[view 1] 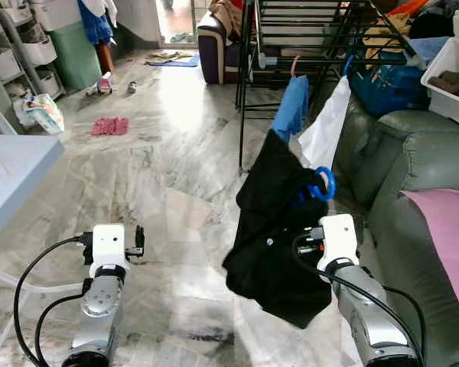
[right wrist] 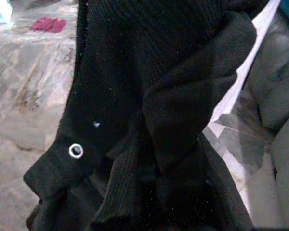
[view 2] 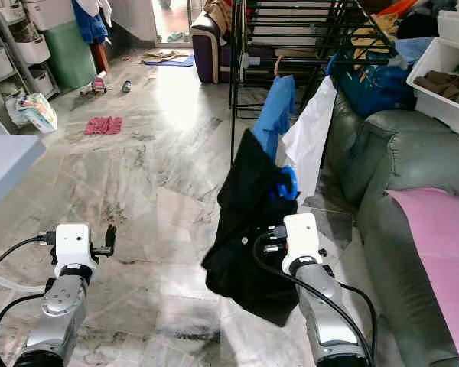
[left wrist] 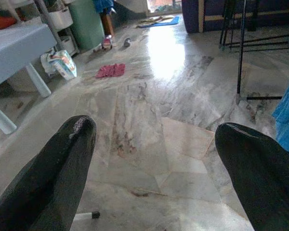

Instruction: Hang hanger

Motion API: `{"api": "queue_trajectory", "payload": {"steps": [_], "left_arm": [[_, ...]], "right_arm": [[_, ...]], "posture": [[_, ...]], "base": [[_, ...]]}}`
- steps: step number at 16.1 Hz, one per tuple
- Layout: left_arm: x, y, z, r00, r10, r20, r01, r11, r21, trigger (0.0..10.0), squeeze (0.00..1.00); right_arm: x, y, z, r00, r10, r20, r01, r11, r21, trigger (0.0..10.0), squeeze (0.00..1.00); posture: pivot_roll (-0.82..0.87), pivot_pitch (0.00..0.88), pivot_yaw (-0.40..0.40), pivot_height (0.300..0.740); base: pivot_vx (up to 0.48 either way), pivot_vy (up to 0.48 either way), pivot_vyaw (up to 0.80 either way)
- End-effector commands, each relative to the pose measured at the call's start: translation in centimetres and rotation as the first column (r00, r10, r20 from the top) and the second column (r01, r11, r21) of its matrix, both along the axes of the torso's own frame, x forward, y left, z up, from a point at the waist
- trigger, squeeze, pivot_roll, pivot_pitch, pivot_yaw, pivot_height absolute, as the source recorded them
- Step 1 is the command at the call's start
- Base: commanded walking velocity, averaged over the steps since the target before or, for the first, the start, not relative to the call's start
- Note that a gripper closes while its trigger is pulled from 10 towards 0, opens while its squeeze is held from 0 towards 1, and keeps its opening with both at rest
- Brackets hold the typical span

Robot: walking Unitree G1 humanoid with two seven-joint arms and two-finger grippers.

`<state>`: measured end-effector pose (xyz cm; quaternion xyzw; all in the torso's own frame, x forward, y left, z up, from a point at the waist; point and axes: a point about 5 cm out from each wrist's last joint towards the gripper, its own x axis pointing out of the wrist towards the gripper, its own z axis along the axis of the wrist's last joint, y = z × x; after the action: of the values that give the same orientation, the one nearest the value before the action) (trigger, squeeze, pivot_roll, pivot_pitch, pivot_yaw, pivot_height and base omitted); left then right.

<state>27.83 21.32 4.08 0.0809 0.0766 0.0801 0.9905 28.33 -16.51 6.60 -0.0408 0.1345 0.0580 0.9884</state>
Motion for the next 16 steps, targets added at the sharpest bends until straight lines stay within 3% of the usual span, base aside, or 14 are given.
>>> {"api": "queue_trajectory", "payload": {"steps": [1, 5, 6, 9, 11, 13, 16], "left_arm": [[0.1, 0.6, 0.3, 1.0, -0.005, 0.008, 0.005, 1.0, 0.012, 10.0, 0.0], [0.1, 1.0, 0.2, 0.999, -0.038, 0.0, 0.038, 0.999, 0.007, 10.0, 0.0], [-0.3, 1.0, 0.7, 0.994, -0.096, 0.049, 0.097, 0.995, -0.001, 10.0, 0.0], [-0.7, 0.8, 0.9, 0.989, -0.132, 0.072, 0.132, 0.991, 0.008, 10.0, 0.0], [-1.5, 0.4, 0.3, 0.984, -0.168, 0.054, 0.169, 0.985, -0.021, 10.0, 0.0], [-2.2, 1.1, 0.9, 0.98, -0.183, 0.076, 0.182, 0.983, 0.012, 10.0, 0.0], [-1.0, 1.2, 2.0, 0.967, -0.232, 0.104, 0.233, 0.973, 0.006, 10.0, 0.0]], "right_arm": [[0.0, -0.6, 0.4, 0.998, -0.053, 0.037, 0.053, 0.999, 0.005, 10.0, 0.0], [-1.3, -1.5, -0.1, 0.992, -0.118, 0.034, 0.119, 0.993, -0.007, 10.0, 0.0], [-2.4, -2.9, -0.9, 0.977, -0.212, -0.019, 0.212, 0.977, -0.033, 10.0, 0.0], [-4.1, -4.3, -1.0, 0.949, -0.313, -0.04, 0.311, 0.949, -0.053, 10.0, 0.0], [-5.2, -4.0, -0.7, 0.951, -0.305, -0.051, 0.304, 0.952, -0.033, 10.0, 0.0], [-5.9, -3.8, -0.2, 0.963, -0.267, -0.03, 0.266, 0.963, -0.038, 10.0, 0.0], [-6.6, -4.3, 0.2, 0.956, -0.294, -0.024, 0.294, 0.956, -0.007, 10.0, 0.0]], "posture": [[0.02, 0.0, 0.003, 0.74], [0.0, 0.0, 0.022, 0.74], [0.0, 0.0, 0.023, 0.74], [0.0, 0.0, 0.022, 0.74], [-0.02, 0.0, 0.027, 0.74], [-0.02, 0.0, 0.027, 0.74], [-0.04, 0.0, 0.054, 0.74]], "base": [[0.0, 0.0, 0.0], [0.0, 0.0, 0.0], [0.0, 0.0, 0.0], [0.0, 0.0, 0.0], [0.0, 0.0, 0.0], [0.0, 0.0, 0.0], [0.0, 0.0, 0.0]]}}
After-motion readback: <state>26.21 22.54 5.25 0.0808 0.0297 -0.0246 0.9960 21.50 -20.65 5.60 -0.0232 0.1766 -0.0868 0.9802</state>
